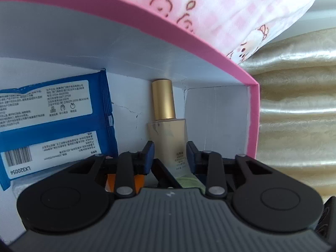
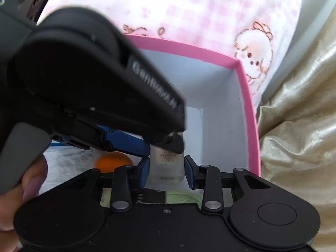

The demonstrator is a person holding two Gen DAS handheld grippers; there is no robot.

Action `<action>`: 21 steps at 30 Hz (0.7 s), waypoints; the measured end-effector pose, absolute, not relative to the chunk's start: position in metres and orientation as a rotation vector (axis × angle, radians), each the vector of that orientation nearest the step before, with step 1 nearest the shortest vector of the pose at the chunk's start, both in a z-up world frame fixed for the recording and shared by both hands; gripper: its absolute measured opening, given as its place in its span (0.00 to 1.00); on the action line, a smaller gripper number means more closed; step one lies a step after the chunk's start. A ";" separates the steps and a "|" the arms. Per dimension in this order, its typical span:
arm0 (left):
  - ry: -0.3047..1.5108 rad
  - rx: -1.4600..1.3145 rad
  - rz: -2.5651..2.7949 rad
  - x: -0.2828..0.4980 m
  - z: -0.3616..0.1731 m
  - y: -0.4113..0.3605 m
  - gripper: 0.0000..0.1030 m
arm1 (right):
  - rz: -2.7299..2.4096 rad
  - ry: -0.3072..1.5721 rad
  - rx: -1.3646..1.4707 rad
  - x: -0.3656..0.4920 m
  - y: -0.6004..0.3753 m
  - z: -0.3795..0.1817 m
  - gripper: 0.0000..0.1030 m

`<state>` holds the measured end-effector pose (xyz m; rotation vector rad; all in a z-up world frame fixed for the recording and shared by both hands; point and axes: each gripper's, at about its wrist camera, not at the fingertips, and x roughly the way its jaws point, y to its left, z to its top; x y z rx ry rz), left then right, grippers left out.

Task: Organize objects
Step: 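Carry the foundation bottle into the pink box and open the left gripper, then withdraw the left tool and move it toward the purple plush doll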

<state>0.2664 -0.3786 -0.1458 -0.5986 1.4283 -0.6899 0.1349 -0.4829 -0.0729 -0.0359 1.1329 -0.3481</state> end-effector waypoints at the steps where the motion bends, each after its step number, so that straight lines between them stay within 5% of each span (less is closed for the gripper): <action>1: 1.432 -0.600 -0.684 0.266 -0.146 -0.379 0.29 | -0.344 1.130 -0.030 0.134 -0.484 -0.072 0.37; 3: 1.434 -0.601 -0.692 0.264 -0.143 -0.378 0.29 | -0.355 1.104 -0.035 0.129 -0.480 -0.066 0.36; 7: 1.436 -0.582 -0.678 0.256 -0.122 -0.370 0.51 | -0.362 1.028 -0.022 0.116 -0.472 -0.044 0.39; 14: 1.347 -0.402 -0.700 0.218 -0.062 -0.358 0.59 | -0.318 0.924 0.103 0.081 -0.449 -0.010 0.40; 21: 1.312 -0.369 -0.705 0.178 -0.011 -0.304 0.80 | -0.306 0.837 0.102 0.037 -0.408 0.036 0.42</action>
